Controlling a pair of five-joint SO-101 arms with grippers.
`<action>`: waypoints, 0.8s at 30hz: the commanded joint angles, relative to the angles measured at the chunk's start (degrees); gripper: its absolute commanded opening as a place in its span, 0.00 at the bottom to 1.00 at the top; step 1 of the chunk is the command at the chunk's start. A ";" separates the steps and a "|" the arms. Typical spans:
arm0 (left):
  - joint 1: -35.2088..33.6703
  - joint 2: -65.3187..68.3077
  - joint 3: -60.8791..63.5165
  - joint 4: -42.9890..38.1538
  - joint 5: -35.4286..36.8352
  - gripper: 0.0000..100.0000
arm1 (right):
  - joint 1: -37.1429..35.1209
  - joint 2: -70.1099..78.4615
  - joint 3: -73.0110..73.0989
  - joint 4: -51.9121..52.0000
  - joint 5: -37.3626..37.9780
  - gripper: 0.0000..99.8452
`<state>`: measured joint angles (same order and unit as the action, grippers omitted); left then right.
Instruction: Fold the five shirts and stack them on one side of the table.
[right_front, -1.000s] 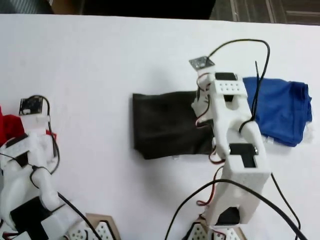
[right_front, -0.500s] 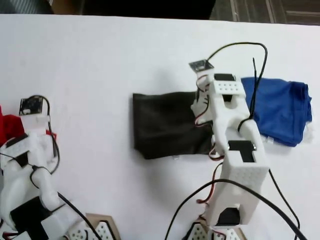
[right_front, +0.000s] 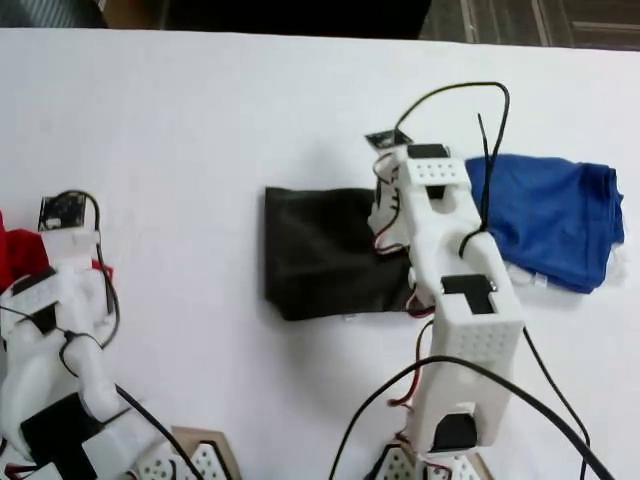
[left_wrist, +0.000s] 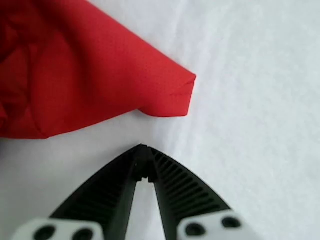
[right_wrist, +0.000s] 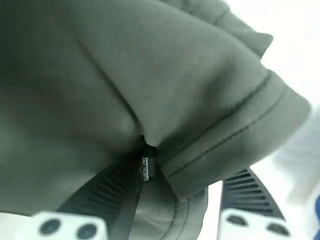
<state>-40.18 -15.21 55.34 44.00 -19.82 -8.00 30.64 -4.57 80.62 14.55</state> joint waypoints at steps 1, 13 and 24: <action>0.09 -0.09 -0.57 -0.97 0.44 0.03 | 0.84 0.40 -1.14 -1.10 -1.67 0.25; 0.09 -0.09 -0.57 -0.88 0.44 0.03 | -1.98 14.29 -19.69 10.86 0.35 0.18; 0.00 -0.18 -0.57 -0.88 0.44 0.03 | -2.95 22.37 -29.01 15.52 1.67 0.02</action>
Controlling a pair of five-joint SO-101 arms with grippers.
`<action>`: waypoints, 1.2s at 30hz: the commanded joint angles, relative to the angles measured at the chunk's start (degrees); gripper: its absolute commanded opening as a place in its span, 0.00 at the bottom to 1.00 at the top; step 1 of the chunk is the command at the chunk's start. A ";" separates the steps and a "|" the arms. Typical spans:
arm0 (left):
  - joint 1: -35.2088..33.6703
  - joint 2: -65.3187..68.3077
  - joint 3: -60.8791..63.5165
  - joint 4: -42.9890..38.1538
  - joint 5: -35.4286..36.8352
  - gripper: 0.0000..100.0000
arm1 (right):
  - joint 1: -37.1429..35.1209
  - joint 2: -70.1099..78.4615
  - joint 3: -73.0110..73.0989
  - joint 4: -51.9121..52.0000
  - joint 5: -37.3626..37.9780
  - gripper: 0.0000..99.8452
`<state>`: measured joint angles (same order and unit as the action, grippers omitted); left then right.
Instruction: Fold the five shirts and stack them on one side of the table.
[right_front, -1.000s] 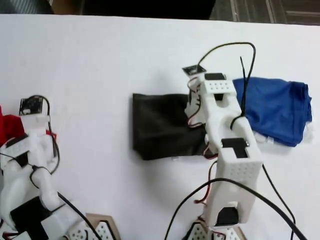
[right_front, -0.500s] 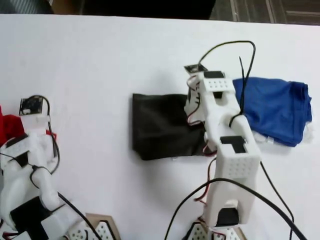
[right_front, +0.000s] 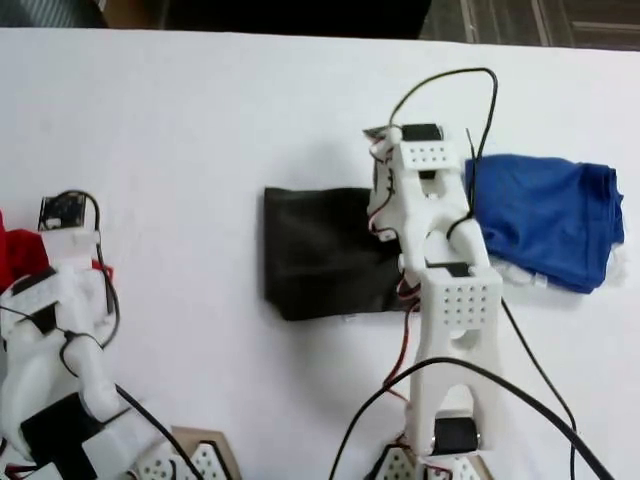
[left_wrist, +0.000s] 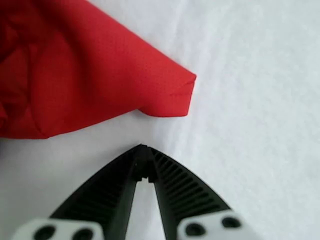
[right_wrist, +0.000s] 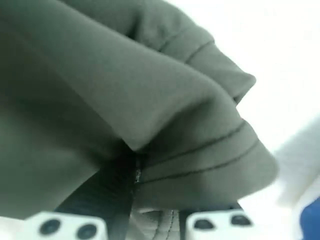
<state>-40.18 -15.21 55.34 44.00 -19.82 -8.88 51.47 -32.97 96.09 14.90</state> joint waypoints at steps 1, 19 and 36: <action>0.00 -0.18 -0.57 -0.88 0.44 0.03 | -2.07 0.57 -0.62 0.04 2.46 0.02; 0.00 -0.18 -0.57 -0.97 0.44 0.03 | -1.89 -30.99 7.91 1.80 11.96 0.02; 0.00 -0.18 -0.57 -0.97 0.44 0.03 | 12.70 -46.55 9.41 1.71 24.35 0.02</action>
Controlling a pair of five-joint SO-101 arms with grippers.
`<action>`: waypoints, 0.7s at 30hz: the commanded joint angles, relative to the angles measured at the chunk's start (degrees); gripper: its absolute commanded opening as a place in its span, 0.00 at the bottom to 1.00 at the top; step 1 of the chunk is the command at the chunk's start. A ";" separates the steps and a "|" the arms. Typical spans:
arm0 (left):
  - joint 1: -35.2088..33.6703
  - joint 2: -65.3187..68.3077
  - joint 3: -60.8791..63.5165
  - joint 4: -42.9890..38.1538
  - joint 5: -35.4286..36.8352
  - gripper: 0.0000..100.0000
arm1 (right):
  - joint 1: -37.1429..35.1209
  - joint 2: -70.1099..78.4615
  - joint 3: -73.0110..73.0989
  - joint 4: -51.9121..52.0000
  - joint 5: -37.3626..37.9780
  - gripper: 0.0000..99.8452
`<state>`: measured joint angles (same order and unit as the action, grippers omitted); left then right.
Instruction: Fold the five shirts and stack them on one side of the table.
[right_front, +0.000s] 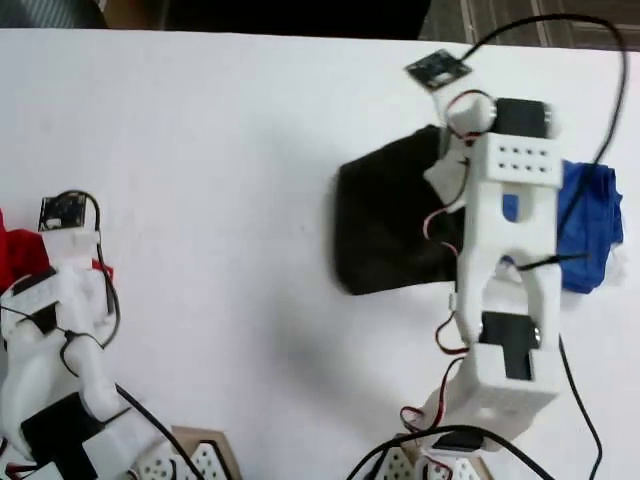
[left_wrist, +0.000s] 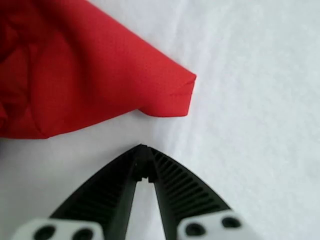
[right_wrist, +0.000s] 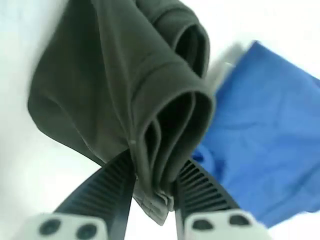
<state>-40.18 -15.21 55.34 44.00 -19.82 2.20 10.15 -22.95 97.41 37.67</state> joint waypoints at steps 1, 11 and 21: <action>0.00 -0.18 -0.57 -0.97 0.44 0.03 | 1.63 -5.85 -0.62 0.40 2.20 0.02; 0.00 -0.09 -0.57 -0.97 1.93 0.03 | 3.12 -17.01 -4.48 0.40 5.27 0.02; 0.00 -0.09 -0.57 -0.97 2.02 0.03 | 9.98 -18.42 -9.67 0.04 7.21 0.02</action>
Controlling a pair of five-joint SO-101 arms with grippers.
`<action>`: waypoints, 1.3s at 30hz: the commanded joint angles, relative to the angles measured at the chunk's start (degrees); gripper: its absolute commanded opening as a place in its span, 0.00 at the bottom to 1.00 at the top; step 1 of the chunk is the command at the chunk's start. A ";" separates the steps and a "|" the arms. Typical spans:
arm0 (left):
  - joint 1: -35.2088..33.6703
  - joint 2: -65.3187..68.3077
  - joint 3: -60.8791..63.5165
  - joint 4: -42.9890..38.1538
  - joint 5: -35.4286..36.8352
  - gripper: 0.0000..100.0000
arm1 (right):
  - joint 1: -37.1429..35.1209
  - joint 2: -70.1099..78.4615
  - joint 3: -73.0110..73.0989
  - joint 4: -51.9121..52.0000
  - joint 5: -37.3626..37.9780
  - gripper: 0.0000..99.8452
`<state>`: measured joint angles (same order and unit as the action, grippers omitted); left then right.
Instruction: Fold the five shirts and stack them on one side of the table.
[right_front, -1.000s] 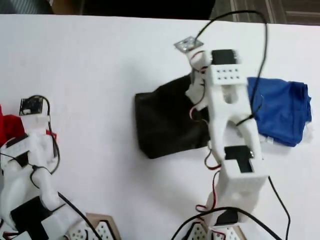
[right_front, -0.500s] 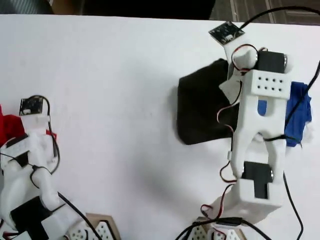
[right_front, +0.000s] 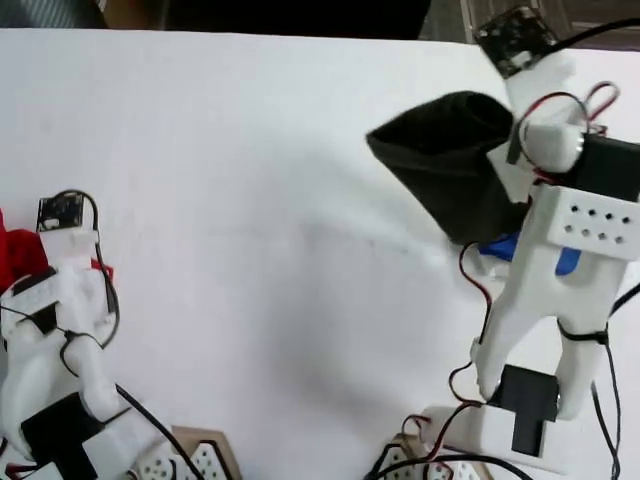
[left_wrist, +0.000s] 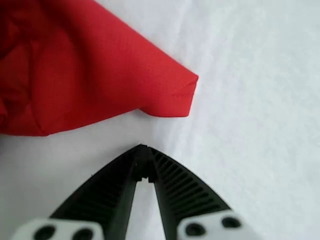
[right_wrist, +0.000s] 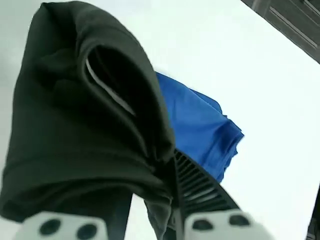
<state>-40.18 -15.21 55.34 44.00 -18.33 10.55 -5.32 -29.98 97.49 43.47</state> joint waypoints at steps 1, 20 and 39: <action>0.00 -0.09 -0.57 -0.97 0.53 0.03 | 1.98 -2.95 -2.55 -0.84 1.67 0.02; 0.00 -0.09 -0.57 -0.97 0.70 0.03 | 14.73 17.80 -2.81 -10.77 6.07 0.02; 0.00 -0.09 -0.57 -0.97 0.70 0.03 | 20.00 36.00 -2.81 -30.90 10.46 0.02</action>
<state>-40.18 -15.21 55.34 44.00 -18.33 30.15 30.29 -30.33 69.45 53.58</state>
